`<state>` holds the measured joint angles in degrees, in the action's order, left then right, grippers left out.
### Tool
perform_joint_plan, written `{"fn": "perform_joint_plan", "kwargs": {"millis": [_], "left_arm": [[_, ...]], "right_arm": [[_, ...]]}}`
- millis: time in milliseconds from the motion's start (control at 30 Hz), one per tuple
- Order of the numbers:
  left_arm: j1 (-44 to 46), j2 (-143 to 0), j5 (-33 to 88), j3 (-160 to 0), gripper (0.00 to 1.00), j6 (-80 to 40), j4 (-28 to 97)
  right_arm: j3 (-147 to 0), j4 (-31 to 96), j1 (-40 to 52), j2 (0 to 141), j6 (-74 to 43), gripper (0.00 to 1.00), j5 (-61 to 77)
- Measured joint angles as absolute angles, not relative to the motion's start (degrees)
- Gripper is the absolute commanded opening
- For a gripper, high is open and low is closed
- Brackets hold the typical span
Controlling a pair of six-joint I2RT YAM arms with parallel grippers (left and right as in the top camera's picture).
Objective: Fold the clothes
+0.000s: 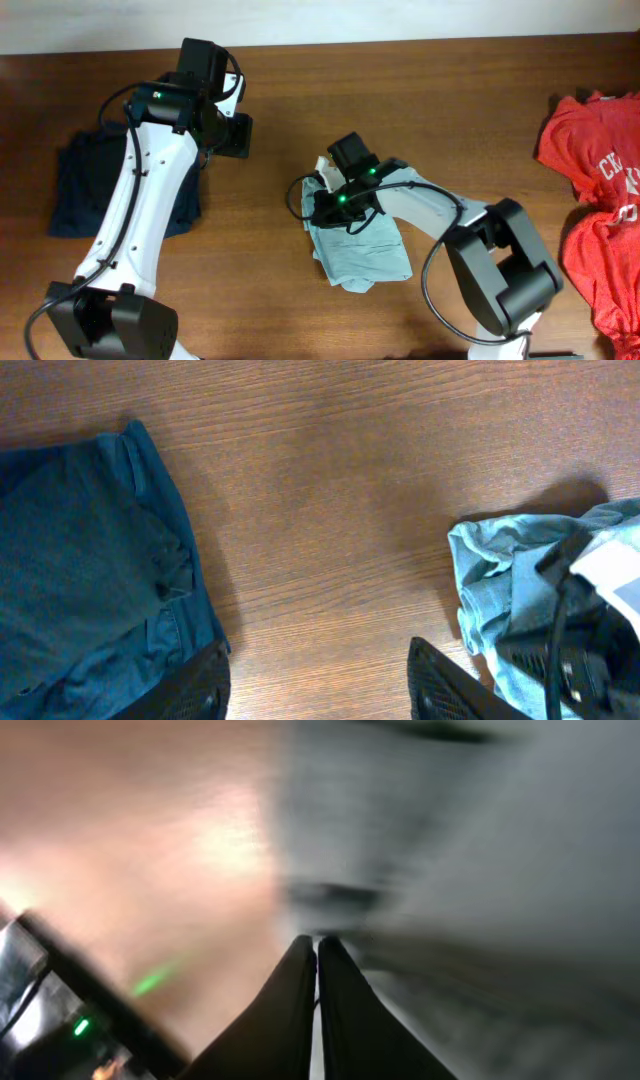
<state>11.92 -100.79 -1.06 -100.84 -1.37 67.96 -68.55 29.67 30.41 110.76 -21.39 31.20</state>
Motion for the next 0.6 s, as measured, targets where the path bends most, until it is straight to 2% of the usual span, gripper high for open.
{"fn": "perform_joint_plan", "kwargs": {"millis": [100, 200, 433, 600], "left_arm": [[11.92, -100.79, -1.04, -100.84, 0.65, -1.34, 68.07], [11.92, -100.79, 0.14, -100.84, 0.66, -1.26, 67.99], [11.94, -100.82, 9.72, -100.84, 0.66, 6.28, 66.35], [13.43, -102.06, 17.06, -100.86, 0.65, 15.05, 64.93]], "right_arm": [[-68.55, 31.33, 29.61, 107.53, -18.76, 0.15, 34.17], [-68.55, 34.65, 26.92, 101.73, -17.17, 0.27, 34.94], [-69.54, 50.92, 17.1, 90.08, -15.38, 0.28, 33.78], [-69.3, 58.89, 16.86, 91.11, -12.34, 0.28, 28.25]]}}
